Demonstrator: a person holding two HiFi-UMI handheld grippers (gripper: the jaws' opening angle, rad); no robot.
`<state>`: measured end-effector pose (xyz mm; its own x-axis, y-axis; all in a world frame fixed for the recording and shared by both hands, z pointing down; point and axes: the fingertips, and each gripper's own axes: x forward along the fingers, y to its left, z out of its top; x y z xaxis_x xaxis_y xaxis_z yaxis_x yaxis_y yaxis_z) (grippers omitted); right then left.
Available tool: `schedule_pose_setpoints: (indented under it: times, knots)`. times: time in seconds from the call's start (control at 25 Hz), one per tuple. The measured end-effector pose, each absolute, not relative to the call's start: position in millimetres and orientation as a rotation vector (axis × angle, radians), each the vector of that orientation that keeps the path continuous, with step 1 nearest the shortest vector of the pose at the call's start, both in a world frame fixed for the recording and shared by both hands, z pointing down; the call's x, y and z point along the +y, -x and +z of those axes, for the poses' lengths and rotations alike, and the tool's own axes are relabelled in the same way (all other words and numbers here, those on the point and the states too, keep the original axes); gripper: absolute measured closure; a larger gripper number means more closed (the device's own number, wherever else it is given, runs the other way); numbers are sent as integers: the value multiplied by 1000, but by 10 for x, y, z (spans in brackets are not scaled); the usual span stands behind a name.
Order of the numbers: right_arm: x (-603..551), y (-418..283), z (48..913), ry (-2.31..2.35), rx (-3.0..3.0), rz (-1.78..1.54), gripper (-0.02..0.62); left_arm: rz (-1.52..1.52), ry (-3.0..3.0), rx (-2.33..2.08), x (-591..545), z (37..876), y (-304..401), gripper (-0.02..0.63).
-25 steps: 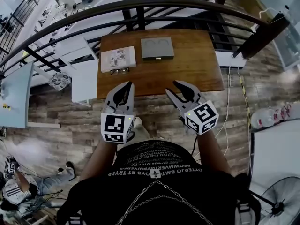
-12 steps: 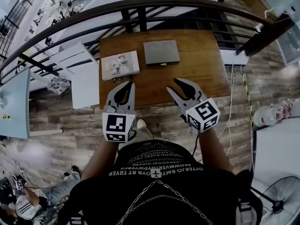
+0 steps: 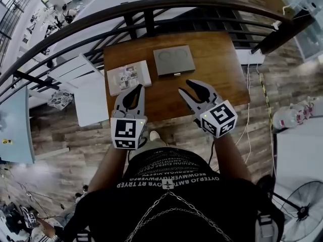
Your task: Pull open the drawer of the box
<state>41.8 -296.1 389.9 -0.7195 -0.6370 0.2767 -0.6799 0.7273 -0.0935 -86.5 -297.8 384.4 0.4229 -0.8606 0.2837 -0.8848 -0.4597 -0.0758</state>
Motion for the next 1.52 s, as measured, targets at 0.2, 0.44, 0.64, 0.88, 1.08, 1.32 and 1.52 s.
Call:
schedule_pose_setpoints:
  times: [0.2, 0.44, 0.64, 0.88, 1.08, 1.32, 1.52]
  knots:
    - [-3209, -263, 3857, -1072, -2682, 243, 456, 420, -2589, -1565, -3206, 3867, 1072, 600]
    - [-3441, -158, 3809, -1128, -2632, 214, 456, 387, -2589, -1558, -3420, 3912, 1416, 600]
    - [-3550, -116, 3772, -1194, -2597, 203, 456, 371, -2609, -1503, -3543, 3982, 1568, 600]
    - [-3590, -125, 4116, -1223, -2538, 248, 456, 389, -2581, -1467, -3647, 4240, 1608, 600]
    - [-3645, -207, 4657, -1246, -2472, 372, 456, 420, -2572, -1421, -3693, 4474, 1535, 600]
    - [-3874, -404, 5258, -1251, -2402, 481, 456, 454, -2565, -1419, -3867, 4523, 1413, 600]
    - [-4148, -527, 5654, -1230, -2360, 560, 454, 483, -2547, -1426, -4124, 4570, 1318, 600]
